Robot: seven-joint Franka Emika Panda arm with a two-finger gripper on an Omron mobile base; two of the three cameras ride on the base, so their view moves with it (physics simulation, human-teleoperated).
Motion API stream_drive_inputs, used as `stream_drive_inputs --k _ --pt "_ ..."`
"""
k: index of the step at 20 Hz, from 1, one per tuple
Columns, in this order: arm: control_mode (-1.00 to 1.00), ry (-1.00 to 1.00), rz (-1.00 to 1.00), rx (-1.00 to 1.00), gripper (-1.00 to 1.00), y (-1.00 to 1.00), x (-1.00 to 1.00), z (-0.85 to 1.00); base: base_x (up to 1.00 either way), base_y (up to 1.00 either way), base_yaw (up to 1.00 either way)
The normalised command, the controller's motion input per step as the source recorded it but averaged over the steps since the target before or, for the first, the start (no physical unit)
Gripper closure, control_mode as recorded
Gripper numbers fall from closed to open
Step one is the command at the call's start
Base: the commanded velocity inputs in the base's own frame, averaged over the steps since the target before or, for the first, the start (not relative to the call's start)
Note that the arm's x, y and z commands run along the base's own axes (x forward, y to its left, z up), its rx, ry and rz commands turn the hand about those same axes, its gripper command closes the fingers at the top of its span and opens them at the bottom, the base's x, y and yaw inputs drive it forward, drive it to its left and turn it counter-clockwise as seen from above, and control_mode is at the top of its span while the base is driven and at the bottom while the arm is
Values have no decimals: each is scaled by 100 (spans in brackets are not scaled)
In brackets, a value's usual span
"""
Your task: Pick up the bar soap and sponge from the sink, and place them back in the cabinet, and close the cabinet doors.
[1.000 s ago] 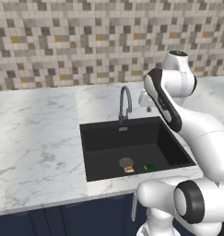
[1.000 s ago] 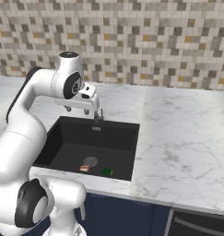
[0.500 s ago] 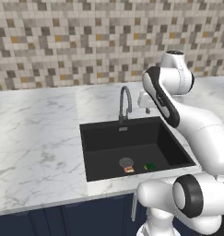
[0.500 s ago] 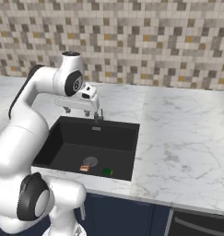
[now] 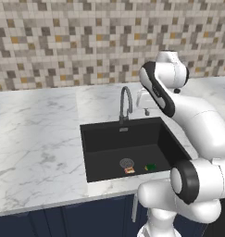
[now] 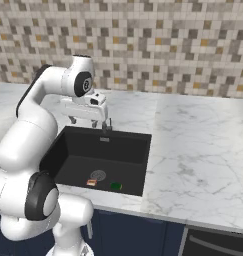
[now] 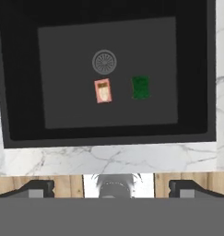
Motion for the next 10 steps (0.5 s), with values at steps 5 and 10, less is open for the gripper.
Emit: stream_drive_inputs --k 5,10 --pt "-100 0 0 0 -100 2 0 -30 0 0 0" --pt "-100 0 0 0 -100 1 0 -40 0 0 0"
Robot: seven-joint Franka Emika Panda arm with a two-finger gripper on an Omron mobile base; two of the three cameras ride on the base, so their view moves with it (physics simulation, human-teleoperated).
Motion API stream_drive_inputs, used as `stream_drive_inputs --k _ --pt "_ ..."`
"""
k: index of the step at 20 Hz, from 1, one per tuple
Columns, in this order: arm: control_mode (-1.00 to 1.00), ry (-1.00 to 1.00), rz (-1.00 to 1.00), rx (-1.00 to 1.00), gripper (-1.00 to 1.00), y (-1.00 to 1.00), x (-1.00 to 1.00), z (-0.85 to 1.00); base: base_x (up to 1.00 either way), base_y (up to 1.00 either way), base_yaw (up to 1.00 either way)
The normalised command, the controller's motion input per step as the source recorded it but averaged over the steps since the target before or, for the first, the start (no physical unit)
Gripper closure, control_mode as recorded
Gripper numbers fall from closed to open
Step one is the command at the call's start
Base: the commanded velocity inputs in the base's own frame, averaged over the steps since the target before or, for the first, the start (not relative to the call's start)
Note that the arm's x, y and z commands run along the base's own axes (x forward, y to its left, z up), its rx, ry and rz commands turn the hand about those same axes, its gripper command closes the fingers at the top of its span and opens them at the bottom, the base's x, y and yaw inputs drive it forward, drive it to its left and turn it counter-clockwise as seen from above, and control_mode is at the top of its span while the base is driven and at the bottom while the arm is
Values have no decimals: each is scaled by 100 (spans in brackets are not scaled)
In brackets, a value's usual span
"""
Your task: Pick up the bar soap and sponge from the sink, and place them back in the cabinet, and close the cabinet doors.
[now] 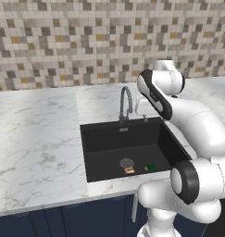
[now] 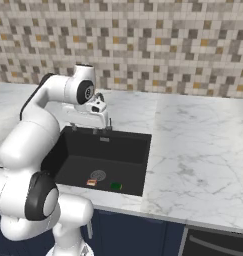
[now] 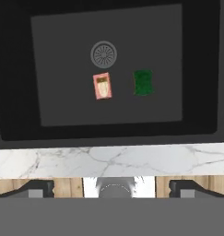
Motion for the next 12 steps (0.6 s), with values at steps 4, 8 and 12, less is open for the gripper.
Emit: stream_drive_inputs --k 4,8,12 --pt "-100 0 0 0 -100 9 0 -35 0 0 0" --pt "-100 1 0 0 -100 14 2 -29 0 0 0" --pt "-100 2 0 0 -100 9 0 -26 0 0 0"
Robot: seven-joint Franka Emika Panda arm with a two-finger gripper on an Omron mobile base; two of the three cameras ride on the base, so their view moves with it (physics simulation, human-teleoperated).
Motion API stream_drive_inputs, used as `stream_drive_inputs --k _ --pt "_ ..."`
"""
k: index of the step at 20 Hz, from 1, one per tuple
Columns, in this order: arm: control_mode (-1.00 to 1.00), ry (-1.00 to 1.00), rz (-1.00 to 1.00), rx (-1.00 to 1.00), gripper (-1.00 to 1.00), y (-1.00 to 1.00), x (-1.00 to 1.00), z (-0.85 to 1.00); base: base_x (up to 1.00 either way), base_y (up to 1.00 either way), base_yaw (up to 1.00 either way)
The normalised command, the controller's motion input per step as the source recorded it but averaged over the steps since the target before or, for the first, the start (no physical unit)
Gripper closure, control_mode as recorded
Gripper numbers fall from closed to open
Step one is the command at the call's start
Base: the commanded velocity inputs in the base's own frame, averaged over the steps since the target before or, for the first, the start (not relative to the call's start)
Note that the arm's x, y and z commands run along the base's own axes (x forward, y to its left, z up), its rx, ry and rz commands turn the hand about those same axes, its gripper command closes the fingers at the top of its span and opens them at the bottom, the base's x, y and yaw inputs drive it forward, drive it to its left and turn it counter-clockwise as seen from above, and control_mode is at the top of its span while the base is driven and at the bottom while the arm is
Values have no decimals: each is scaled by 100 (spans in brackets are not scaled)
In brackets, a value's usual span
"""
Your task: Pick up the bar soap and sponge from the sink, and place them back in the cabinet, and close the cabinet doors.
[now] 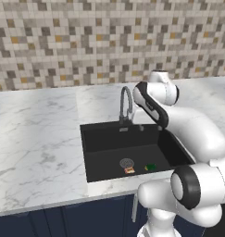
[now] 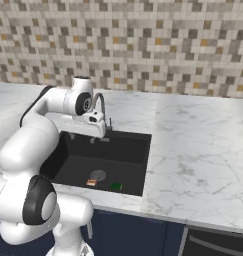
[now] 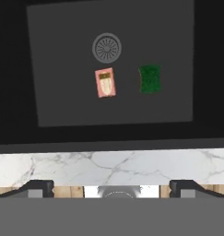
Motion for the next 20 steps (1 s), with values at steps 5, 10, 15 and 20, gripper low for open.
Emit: stream_drive_inputs --k 5,10,15,20 --pt "-100 3 0 0 -100 9 0 -24 0 0 0" --pt "-100 3 0 0 -100 6 0 -24 0 0 0" --pt "-100 3 0 0 -100 1 3 -20 0 0 0" --pt "-100 2 0 0 -100 0 13 -20 0 0 0"
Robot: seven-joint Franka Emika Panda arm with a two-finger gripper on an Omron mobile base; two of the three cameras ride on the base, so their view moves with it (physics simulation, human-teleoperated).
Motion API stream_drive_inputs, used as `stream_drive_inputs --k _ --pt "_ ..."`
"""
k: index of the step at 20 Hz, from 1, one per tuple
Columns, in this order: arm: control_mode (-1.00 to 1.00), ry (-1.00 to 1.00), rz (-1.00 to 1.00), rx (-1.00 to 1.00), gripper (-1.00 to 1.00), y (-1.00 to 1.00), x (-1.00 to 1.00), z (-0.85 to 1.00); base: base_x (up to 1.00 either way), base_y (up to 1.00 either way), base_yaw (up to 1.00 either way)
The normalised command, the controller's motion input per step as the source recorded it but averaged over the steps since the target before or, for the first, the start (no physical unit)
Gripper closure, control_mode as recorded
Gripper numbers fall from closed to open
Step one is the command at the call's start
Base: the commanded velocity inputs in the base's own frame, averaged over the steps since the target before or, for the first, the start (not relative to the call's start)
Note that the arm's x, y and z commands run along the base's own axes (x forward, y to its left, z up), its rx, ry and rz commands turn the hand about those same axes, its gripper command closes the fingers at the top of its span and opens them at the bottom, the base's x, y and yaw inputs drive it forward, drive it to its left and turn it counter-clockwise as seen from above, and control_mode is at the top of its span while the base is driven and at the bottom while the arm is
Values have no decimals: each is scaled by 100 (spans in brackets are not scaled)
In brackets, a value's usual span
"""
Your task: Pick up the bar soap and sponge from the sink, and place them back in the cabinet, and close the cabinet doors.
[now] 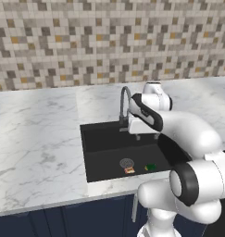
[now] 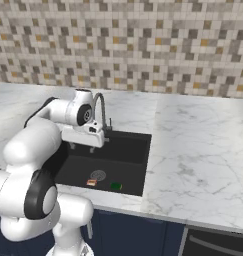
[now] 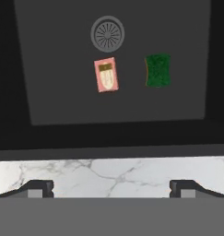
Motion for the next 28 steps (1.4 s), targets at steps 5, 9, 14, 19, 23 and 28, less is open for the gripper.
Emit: stream_drive_inputs --k 5,9,14,19,23,28 --pt "-100 0 0 0 -100 0 8 -26 0 0 0" --pt "-100 0 0 0 -100 1 4 -26 0 0 0" --pt "-100 0 0 0 -100 0 0 -26 0 0 0" --pt "-100 2 1 0 -100 8 0 -29 0 0 0" --pt "-100 1 5 -2 -100 9 0 -23 0 0 0" --pt "-100 1 6 0 -100 8 0 -14 0 0 0"
